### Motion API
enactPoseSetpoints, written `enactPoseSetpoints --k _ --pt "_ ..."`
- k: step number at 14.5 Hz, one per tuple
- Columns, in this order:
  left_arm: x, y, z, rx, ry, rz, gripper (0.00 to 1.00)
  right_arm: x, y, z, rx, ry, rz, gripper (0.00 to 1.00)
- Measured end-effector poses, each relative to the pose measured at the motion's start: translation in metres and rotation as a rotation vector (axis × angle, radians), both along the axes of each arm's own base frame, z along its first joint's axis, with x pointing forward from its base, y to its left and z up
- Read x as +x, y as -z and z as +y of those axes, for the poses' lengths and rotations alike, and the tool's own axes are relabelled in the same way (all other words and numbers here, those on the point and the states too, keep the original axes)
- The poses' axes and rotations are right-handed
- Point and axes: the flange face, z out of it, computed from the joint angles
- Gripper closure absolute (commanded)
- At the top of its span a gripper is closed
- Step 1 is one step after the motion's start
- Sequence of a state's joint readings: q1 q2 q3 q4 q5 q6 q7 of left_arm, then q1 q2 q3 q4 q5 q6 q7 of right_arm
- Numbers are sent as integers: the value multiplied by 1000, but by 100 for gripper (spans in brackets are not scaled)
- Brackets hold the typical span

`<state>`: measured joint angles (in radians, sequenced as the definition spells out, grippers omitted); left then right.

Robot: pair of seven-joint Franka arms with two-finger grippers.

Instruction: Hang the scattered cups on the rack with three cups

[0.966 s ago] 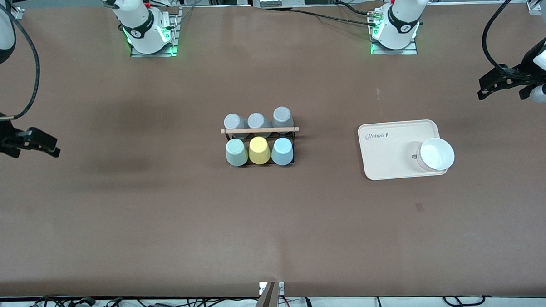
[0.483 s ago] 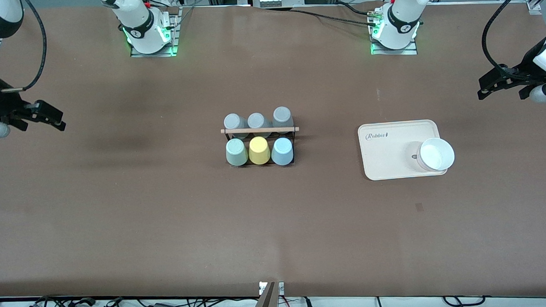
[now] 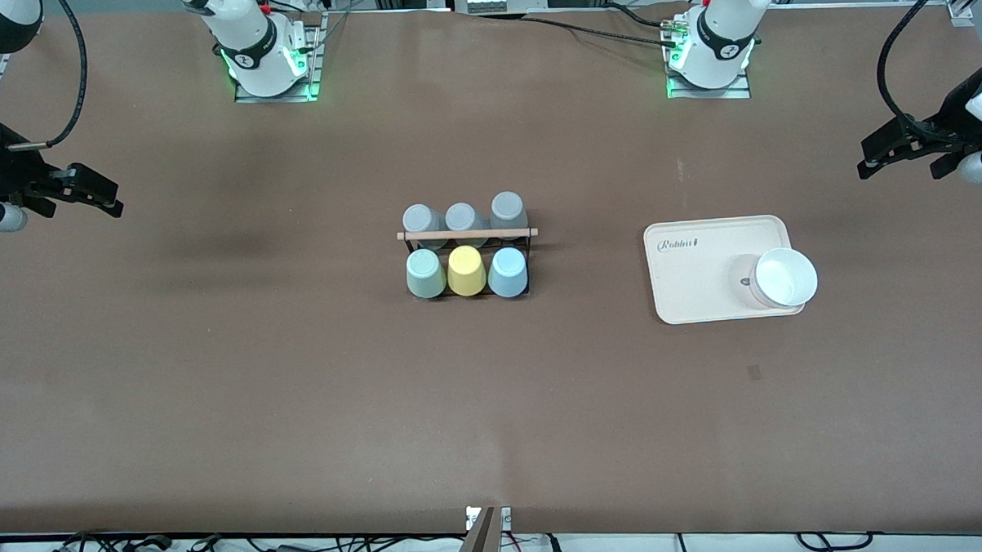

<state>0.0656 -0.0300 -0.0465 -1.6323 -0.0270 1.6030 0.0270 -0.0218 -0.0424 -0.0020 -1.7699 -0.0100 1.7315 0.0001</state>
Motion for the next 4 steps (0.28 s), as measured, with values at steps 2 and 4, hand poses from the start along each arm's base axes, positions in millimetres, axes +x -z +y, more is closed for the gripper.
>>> enactPoseSetpoints --k 2,4 --pt "-1 0 0 0 0 5 0 -3 -3 0 0 0 1 0" --pt "-1 1 0 0 0 6 0 -5 -7 0 0 0 -2 0"
